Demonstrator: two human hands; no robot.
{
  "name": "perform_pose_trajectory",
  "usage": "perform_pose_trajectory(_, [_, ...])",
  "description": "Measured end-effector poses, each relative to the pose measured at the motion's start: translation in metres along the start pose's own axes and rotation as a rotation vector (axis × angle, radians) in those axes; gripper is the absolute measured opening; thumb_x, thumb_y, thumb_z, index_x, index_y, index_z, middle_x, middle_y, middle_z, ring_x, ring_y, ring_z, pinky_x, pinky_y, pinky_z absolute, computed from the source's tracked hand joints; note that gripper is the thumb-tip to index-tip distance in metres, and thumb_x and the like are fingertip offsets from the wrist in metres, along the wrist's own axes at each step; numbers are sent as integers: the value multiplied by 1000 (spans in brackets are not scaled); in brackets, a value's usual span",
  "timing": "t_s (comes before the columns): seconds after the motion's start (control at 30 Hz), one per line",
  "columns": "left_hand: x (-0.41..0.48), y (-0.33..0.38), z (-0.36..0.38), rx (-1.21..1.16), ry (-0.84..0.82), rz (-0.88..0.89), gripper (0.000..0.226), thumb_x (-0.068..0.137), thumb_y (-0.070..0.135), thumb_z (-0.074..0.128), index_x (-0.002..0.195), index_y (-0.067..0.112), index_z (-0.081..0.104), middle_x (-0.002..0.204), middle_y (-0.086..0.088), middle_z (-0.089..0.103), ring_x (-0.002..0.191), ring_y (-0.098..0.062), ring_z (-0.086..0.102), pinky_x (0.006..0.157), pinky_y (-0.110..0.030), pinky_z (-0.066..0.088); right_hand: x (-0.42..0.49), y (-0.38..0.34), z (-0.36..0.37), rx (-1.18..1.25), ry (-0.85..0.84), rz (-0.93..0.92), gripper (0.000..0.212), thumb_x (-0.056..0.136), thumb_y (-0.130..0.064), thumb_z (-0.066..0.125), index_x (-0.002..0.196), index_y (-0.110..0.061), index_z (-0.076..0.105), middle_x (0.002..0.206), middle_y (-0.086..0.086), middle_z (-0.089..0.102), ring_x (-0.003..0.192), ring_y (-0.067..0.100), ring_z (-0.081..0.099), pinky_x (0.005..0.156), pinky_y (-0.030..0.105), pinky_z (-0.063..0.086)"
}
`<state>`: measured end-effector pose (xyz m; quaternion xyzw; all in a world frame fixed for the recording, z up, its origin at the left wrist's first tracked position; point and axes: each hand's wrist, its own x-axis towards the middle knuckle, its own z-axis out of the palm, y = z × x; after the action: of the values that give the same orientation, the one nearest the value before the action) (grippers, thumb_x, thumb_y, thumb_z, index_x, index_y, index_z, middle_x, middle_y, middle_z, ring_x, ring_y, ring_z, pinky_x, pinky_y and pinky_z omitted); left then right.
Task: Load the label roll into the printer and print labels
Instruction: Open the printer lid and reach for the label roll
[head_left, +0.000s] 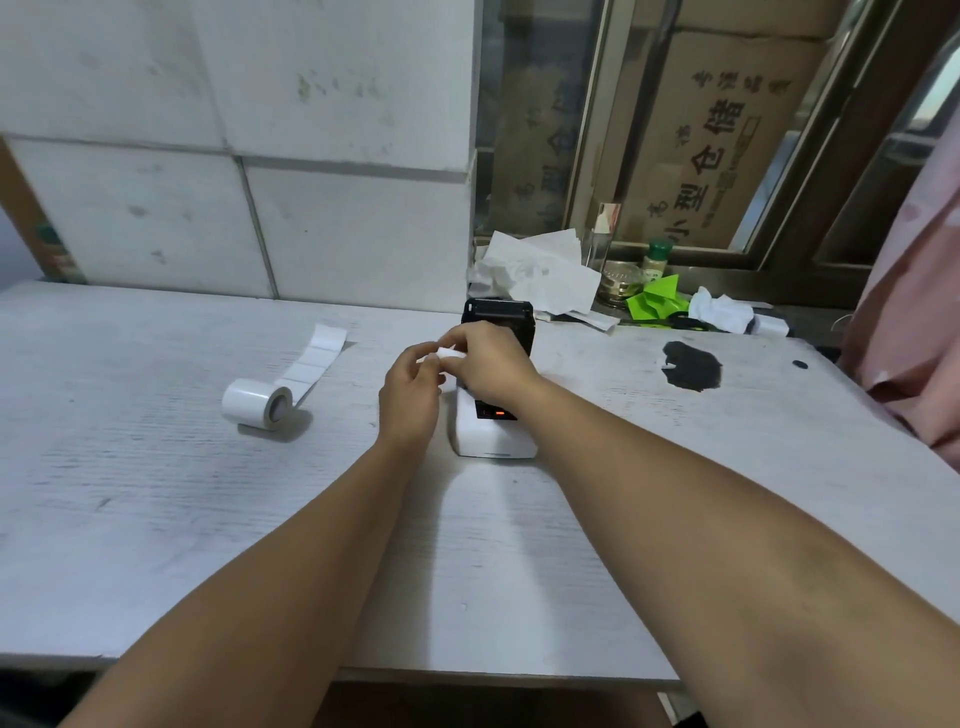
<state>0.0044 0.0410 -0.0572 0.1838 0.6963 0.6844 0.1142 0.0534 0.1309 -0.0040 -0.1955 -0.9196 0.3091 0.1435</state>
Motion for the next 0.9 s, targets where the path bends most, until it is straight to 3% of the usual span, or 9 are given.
perform_pose_trajectory(0.2, [3,8,-16,-311,-111,-129,22,92,13,51,80,8,69,83,-14,60,81,-22,55,82,-36,47,-2,-16,15,-94,52,-33,25,86,-8,51,109,-15,57,108,8,67,98,27,62,74,35,50])
perform_pose_trajectory(0.3, [5,11,-28,-315,-79,-170,16,90,5,52,84,6,67,80,-13,58,71,-18,55,73,-27,50,-1,-25,25,-149,22,-69,26,86,-6,51,111,-12,56,110,14,62,101,31,59,82,39,50])
perform_pose_trajectory(0.4, [11,13,-42,-239,-35,-193,12,89,4,55,94,3,65,81,-13,64,71,-17,62,77,-29,53,1,-33,34,-178,18,-77,23,89,-10,50,111,-11,58,114,14,58,104,30,57,83,35,45])
perform_pose_trajectory(0.53, [15,17,-64,53,-25,-128,25,86,11,56,111,6,62,100,-10,70,81,-18,64,79,-31,51,3,-42,45,-260,-18,-88,24,90,-7,49,112,-9,57,114,15,59,106,32,56,81,35,44])
perform_pose_trajectory(0.6, [14,23,-74,432,56,34,29,89,17,53,118,15,58,111,1,64,98,-18,59,79,-29,42,3,-45,49,-315,-14,-77,27,91,-7,47,116,-12,55,116,12,61,107,32,56,75,33,40])
perform_pose_trajectory(0.67, [13,26,-86,843,192,274,33,90,17,51,122,17,56,121,-3,58,112,-24,50,82,-33,37,2,-49,55,-377,-13,-59,30,89,-7,45,118,-14,53,117,9,62,107,32,56,73,32,39])
perform_pose_trajectory(0.73, [15,24,-99,1124,316,360,39,86,18,54,126,17,54,132,-9,51,118,-32,43,89,-38,33,0,-51,61,-422,-34,-44,33,87,-4,45,118,-13,51,115,10,63,107,32,55,71,32,38])
perform_pose_trajectory(0.8, [16,17,-110,1230,319,203,54,83,24,60,134,17,43,143,-15,36,127,-35,35,98,-42,29,-2,-54,69,-457,-54,-46,31,89,-5,46,119,-11,49,114,13,62,106,34,55,70,33,37])
perform_pose_trajectory(0.9, [11,11,-121,1111,243,-83,76,80,34,63,142,19,23,149,-19,21,129,-39,32,103,-46,29,-4,-60,77,-475,-98,-52,28,94,-11,45,122,-8,45,113,17,61,104,35,55,69,34,36])
